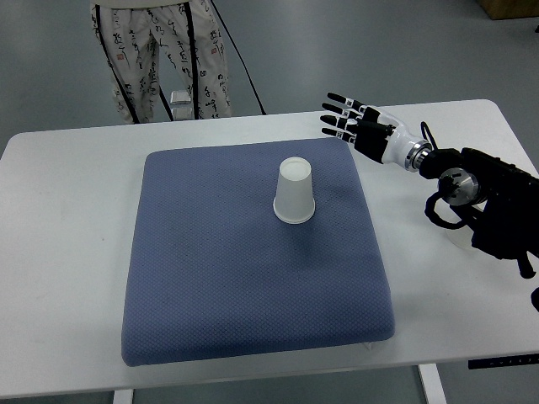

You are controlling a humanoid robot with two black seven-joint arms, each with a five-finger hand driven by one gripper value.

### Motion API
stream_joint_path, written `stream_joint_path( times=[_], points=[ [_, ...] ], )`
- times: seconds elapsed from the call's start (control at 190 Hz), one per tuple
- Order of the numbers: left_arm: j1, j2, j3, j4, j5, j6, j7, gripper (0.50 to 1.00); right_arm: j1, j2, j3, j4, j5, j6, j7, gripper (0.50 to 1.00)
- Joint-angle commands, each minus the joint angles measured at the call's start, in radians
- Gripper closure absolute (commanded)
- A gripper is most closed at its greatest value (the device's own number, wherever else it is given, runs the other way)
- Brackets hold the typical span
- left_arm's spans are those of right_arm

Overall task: Stack paper cups
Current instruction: 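Move the right hand toward the loose white paper cup on the table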

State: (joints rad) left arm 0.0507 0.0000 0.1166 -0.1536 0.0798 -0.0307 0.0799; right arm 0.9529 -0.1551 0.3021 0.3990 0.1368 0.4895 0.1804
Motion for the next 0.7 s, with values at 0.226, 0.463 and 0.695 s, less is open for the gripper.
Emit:
stream_joint_path(
  times=[0.226, 0.463, 0.695],
  points=[
    [0.005, 0.0, 0.0, -0.001, 0.0, 0.0, -0.006, 0.5, 0.001, 0.003, -0.003, 0.001, -0.008, -0.002, -0.004, 0.585],
    [-0.025, 0.0, 0.0, -0.001, 0.0, 0.0, -0.006, 0.5, 0.003, -0.018, 0.002, 0.001, 0.006, -0.016, 0.001, 0.585],
    [-0.025, 0.0, 0.0, -0.001, 0.0, 0.0, -0.006, 0.5, 0.006, -0.061, 0.049, 0.001, 0.004, 0.012, 0.051, 0.585]
  ],
)
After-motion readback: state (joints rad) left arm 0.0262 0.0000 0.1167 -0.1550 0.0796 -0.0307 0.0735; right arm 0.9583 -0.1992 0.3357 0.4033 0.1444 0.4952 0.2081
